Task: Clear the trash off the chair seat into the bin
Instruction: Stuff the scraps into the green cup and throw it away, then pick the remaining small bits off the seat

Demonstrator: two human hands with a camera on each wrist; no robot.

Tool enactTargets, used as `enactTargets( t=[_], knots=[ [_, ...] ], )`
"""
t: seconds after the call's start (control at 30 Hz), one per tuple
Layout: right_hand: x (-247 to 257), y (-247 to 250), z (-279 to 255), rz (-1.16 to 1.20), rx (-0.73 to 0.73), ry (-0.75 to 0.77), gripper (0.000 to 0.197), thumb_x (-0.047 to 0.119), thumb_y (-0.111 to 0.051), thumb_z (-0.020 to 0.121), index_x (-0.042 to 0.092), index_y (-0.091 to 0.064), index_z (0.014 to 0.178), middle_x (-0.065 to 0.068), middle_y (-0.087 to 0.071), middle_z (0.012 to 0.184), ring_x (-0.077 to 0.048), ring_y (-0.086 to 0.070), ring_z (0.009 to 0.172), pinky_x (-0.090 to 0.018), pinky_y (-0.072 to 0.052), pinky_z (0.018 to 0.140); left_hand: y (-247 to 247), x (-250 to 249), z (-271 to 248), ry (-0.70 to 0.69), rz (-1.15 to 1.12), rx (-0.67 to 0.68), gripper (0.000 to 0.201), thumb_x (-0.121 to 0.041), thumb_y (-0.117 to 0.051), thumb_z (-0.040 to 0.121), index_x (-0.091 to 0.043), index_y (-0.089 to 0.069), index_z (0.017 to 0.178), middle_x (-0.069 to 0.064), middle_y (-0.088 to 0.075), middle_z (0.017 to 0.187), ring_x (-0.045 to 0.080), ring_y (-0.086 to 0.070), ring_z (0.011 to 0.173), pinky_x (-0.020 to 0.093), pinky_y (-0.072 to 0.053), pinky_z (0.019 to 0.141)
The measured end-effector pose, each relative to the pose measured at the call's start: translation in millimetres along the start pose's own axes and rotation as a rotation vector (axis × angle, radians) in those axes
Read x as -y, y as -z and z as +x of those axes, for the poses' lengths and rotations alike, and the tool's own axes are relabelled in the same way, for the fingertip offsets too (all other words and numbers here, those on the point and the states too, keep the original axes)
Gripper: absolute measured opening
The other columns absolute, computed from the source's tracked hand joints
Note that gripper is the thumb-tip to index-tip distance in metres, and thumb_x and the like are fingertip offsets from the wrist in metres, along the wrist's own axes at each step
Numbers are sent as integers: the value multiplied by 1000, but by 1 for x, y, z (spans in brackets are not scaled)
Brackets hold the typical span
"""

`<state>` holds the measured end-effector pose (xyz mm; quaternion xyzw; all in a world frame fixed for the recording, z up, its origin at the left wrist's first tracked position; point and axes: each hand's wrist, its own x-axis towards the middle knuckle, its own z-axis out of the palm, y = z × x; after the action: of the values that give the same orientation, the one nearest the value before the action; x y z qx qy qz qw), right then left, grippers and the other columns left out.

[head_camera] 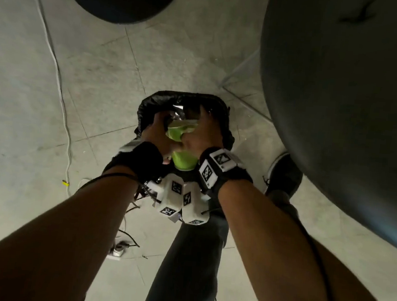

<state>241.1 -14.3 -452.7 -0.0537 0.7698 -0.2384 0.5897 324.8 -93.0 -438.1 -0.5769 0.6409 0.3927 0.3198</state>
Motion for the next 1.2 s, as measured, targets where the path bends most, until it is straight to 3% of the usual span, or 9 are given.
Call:
enactTargets(
  t=[0.2, 0.33, 0.4, 0.57, 0.7, 0.77, 0.83, 1.03, 1.2],
  knots=[
    [8, 22, -63, 159, -81, 167, 64, 4, -51, 85, 21, -41, 146, -5, -21, 161, -23, -20, 148, -41, -23, 119, 34, 1, -72, 9, -218, -46, 87, -20, -84, 68, -33, -37, 140, 5, -52, 133, 30, -56, 113, 51, -60, 72],
    [22, 41, -102, 276, -17, 211, 54, 1, -46, 84, 20, -57, 133, -7, -58, 137, -23, -53, 127, -46, -48, 101, 53, -3, -122, -49, -269, -13, 69, -40, -77, 63, -26, -55, 127, 8, -63, 121, 26, -64, 104, 47, -60, 78],
    [33, 55, -130, 287, 37, 228, 50, -1, -46, 86, 15, -57, 133, -8, -61, 133, -22, -56, 123, -44, -47, 103, 58, -7, -147, -102, -239, 16, 59, -51, -70, 59, -33, -60, 114, 5, -68, 116, 23, -66, 103, 47, -58, 84],
    [42, 120, -221, 340, 141, 274, 37, 2, -50, 90, 16, -62, 123, 1, -65, 119, -8, -60, 103, -27, -50, 85, 66, -52, -215, -302, -171, -52, 27, -24, -68, 86, -26, -65, 113, -2, -72, 104, 18, -68, 94, 34, -53, 85],
    [19, 202, -295, 509, -71, 304, 23, 14, -55, 90, 20, -63, 110, 8, -64, 97, -5, -61, 86, -21, -47, 78, 59, -123, -254, -525, -138, -24, 26, -24, -65, 89, -26, -64, 116, -5, -70, 105, 8, -65, 94, 31, -52, 87],
    [-6, 236, -319, 596, -233, 258, 24, 26, -57, 80, 25, -64, 103, 6, -67, 94, -8, -62, 84, -27, -46, 78, 45, -164, -258, -656, -49, -29, 28, -29, -63, 89, -28, -63, 117, -2, -68, 113, 15, -63, 103, 37, -51, 94],
    [-37, 258, -335, 601, -347, 191, 24, 11, -56, 89, 31, -64, 99, 7, -69, 96, -12, -64, 91, -30, -47, 82, 28, -206, -255, -797, 147, -134, 37, -33, -62, 86, -29, -59, 122, 4, -60, 125, 27, -56, 115, 41, -45, 100],
    [-92, 265, -352, 773, -409, 16, 20, 10, -56, 95, 26, -67, 101, -2, -67, 99, -20, -65, 88, -32, -54, 76, -7, -281, -235, -507, 455, -190, 66, -43, -57, 85, -34, -29, 144, 6, -15, 156, 42, -18, 139, 56, -32, 109],
    [-96, 274, -324, 1001, -335, -50, 19, 10, -52, 96, 17, -64, 109, -4, -64, 102, -22, -62, 89, -34, -52, 78, -3, -268, -233, -504, 536, -338, 51, -15, -53, 89, -28, -48, 138, 11, -37, 146, 38, -37, 131, 50, -40, 106]
  ],
)
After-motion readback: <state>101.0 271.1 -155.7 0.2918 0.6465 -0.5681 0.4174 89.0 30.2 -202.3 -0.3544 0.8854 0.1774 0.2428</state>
